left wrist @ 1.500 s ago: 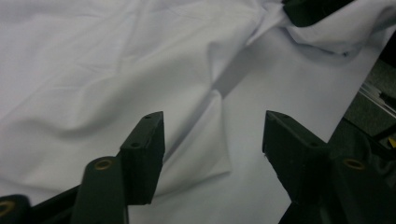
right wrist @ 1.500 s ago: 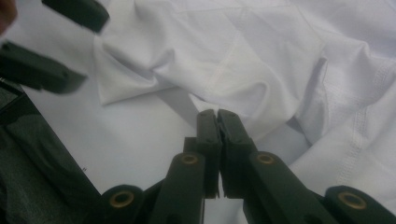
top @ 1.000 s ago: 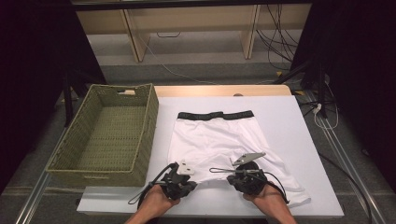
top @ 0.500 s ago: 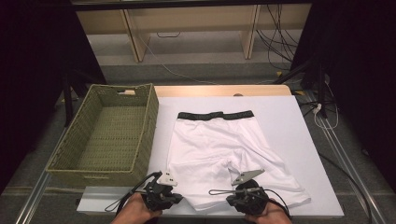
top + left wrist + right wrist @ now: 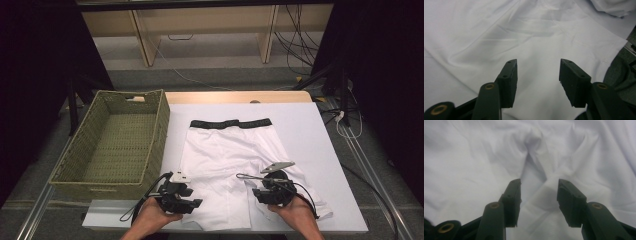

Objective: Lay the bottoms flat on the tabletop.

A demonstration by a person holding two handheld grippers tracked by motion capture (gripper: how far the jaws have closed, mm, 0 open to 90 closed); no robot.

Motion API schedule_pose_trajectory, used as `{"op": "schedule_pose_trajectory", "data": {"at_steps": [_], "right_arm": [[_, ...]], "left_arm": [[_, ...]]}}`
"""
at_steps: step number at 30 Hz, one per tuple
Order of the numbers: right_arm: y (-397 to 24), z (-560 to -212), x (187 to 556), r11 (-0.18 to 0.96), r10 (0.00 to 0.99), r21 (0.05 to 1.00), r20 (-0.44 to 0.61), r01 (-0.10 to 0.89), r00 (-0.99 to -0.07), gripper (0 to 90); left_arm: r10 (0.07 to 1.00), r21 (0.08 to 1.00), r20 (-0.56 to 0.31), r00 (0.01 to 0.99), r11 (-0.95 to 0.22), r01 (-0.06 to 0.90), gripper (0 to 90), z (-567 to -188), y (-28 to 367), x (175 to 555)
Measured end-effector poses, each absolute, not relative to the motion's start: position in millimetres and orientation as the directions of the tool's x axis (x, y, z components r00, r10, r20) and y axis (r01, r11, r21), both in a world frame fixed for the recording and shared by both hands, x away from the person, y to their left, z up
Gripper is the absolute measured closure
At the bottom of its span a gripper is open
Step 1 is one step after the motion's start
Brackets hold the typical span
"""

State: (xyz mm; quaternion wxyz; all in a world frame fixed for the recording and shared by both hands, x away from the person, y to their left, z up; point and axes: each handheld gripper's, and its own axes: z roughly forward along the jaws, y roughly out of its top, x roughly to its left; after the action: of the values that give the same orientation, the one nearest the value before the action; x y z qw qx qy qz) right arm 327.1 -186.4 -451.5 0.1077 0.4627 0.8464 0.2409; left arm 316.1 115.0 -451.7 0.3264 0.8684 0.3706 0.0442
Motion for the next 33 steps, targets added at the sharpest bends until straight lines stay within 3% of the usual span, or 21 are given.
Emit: {"op": "schedule_pose_trajectory", "data": {"at_steps": [3,7,15,18,21,23,26,28,33], "right_arm": [[-182.5,-466.0,331.1,0.489,0.83,0.438,0.033,0.755,-0.557,60.1],[-179.2,-462.2,324.6,0.524,0.818,0.427,-0.01,0.737,-0.575,88.0],[-190.4,-451.2,292.2,0.579,0.774,0.4,0.005,0.711,-0.633,89.6],[-204.0,-450.5,293.2,0.55,0.792,0.406,0.022,0.73,-0.61,88.6],[-215.4,-446.8,298.9,0.491,0.809,0.465,0.07,0.736,-0.584,64.0],[-224.1,-440.6,303.4,0.441,0.829,0.508,0.086,0.74,-0.553,54.6],[-244.7,-435.3,310.6,0.379,0.883,0.555,0.023,0.741,-0.469,52.4],[-261.7,-436.6,315.0,0.349,0.92,0.55,-0.044,0.759,-0.391,52.4],[-296.0,-445.5,320.3,0.277,0.958,0.519,-0.082,0.808,-0.276,52.6]], "left_arm": [[0.684,0.604,-0.158,0.712,-0.503,0.618,42.8,-454.1,110.3,320.2],[0.688,0.608,-0.154,0.709,-0.5,0.617,39.7,-455.5,108.3,321.3],[0.69,0.605,-0.148,0.708,-0.503,0.617,37.8,-455.9,112.8,318.1],[0.687,0.598,-0.14,0.713,-0.515,0.614,37.3,-456.1,113.9,316.0],[0.691,0.593,-0.141,0.709,-0.515,0.62,37.2,-456.3,116.1,315.1],[0.694,0.585,-0.145,0.705,-0.514,0.627,37.2,-457.3,117.3,314.9],[0.701,0.563,-0.142,0.699,-0.524,0.639,36.3,-460.1,117.5,314.0],[0.71,0.542,-0.137,0.691,-0.53,0.652,35.7,-463.0,117.1,314.1],[0.716,0.488,-0.112,0.689,-0.565,0.666,38.6,-471.2,116.5,315.3]]}}
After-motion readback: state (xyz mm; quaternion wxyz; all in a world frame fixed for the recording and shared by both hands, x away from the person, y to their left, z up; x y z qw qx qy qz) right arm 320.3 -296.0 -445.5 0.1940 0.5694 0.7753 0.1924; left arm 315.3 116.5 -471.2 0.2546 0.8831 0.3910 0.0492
